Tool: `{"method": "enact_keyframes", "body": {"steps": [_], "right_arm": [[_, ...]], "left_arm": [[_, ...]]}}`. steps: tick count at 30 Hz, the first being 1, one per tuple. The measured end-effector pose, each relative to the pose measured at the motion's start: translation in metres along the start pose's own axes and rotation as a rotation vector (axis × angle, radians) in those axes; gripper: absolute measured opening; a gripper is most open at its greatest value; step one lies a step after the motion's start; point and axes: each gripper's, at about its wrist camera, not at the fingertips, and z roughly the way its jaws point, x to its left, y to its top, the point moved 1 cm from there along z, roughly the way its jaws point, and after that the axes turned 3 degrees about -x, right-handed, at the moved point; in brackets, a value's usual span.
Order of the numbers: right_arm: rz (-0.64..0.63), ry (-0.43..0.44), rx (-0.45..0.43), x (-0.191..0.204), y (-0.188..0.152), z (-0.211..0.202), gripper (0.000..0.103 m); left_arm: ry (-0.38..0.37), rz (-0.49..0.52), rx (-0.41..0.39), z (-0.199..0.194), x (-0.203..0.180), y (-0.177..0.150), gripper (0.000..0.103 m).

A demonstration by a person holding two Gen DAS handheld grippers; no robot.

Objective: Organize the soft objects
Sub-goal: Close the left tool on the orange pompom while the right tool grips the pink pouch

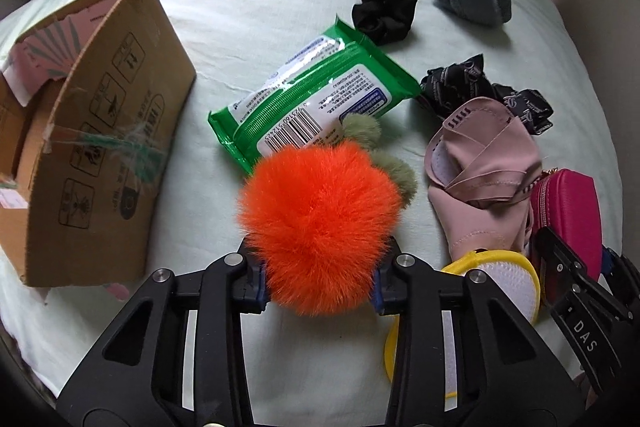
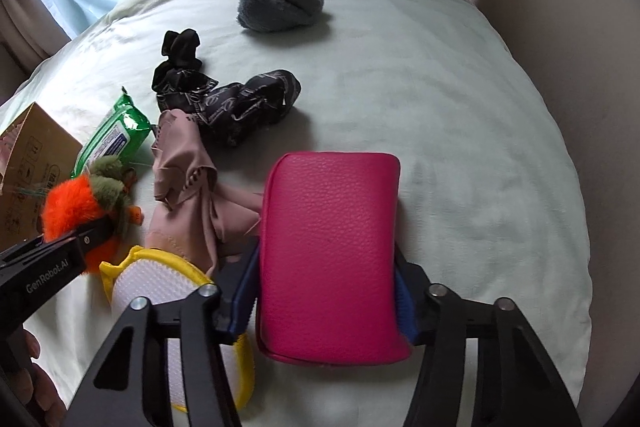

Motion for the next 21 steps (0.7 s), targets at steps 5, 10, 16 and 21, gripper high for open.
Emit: {"method": "enact_keyframes", "body": {"steps": [5,10,16,21], "right_arm": [[0.031,0.007,-0.009,0.000,-0.001,-0.006,0.047],[0.049,0.002,-0.017,0.001,-0.005,-0.021,0.046],[0.053,-0.007,-0.050,0.004,0.001,-0.060,0.045],[0.056,-0.011,-0.094,0.010,0.016,-0.108,0.044]], "left_arm": [[-0.015,0.011,-0.025,-0.009,0.002,0.001,0.032],[-0.027,0.025,-0.048,-0.026,0.000,-0.002,0.032],[-0.050,0.035,-0.077,-0.057,0.000,0.004,0.032],[-0.080,0.054,-0.123,-0.103,-0.002,0.017,0.032]]}}
